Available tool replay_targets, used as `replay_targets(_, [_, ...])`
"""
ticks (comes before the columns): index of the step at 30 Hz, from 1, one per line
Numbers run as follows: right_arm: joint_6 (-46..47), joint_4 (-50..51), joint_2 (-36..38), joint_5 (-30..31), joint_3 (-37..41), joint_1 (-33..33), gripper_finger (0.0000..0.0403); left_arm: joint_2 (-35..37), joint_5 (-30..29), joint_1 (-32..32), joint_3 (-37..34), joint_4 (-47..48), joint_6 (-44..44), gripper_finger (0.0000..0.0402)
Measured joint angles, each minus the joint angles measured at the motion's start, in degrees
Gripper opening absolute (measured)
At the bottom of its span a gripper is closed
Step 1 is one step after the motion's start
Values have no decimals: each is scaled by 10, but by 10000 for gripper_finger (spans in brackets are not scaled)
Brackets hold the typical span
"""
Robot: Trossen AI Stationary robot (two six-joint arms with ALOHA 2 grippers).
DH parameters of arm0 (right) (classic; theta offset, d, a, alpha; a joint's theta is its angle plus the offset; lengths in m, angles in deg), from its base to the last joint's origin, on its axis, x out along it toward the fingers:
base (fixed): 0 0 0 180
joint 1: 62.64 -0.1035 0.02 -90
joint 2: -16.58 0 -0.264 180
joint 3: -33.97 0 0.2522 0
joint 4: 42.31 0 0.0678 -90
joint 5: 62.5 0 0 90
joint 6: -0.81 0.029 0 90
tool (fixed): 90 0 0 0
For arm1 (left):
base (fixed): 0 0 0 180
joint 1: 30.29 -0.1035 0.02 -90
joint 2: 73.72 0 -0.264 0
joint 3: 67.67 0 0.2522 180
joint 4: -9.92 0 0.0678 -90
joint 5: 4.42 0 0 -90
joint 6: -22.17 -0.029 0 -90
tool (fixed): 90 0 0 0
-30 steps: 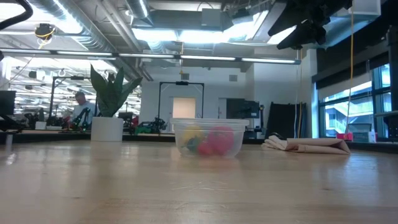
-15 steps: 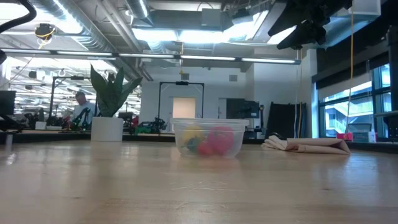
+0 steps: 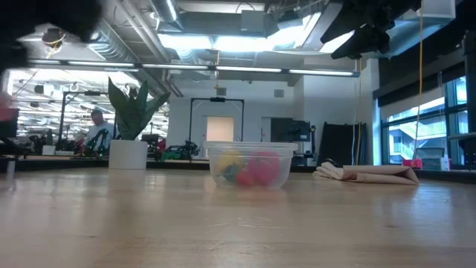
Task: Pick and placing Produce into tupperware
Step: Put the pink peach into the transparent bin
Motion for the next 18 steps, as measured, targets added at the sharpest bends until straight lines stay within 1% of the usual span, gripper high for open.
replay_targets(3, [-1, 0, 0, 0, 0, 0, 294, 21, -48, -52, 27, -2, -82, 94])
replay_targets(6, [-2, 0, 0, 0, 0, 0, 294, 26, -74, -114, 61, -13, -187, 85])
replay_targets(8, [-2, 0, 0, 0, 0, 0, 294, 25, -76, -155, 82, -33, -262, 79])
replay_targets(12, [-2, 0, 0, 0, 0, 0, 294, 21, -76, -230, 108, -122, -395, 78])
replay_targets(15, [-2, 1, 0, 0, 0, 0, 294, 21, -73, -279, 110, -173, -452, 88])
replay_targets(18, [-2, 6, 0, 0, 0, 0, 294, 21, -55, -315, 110, -197, -475, 92])
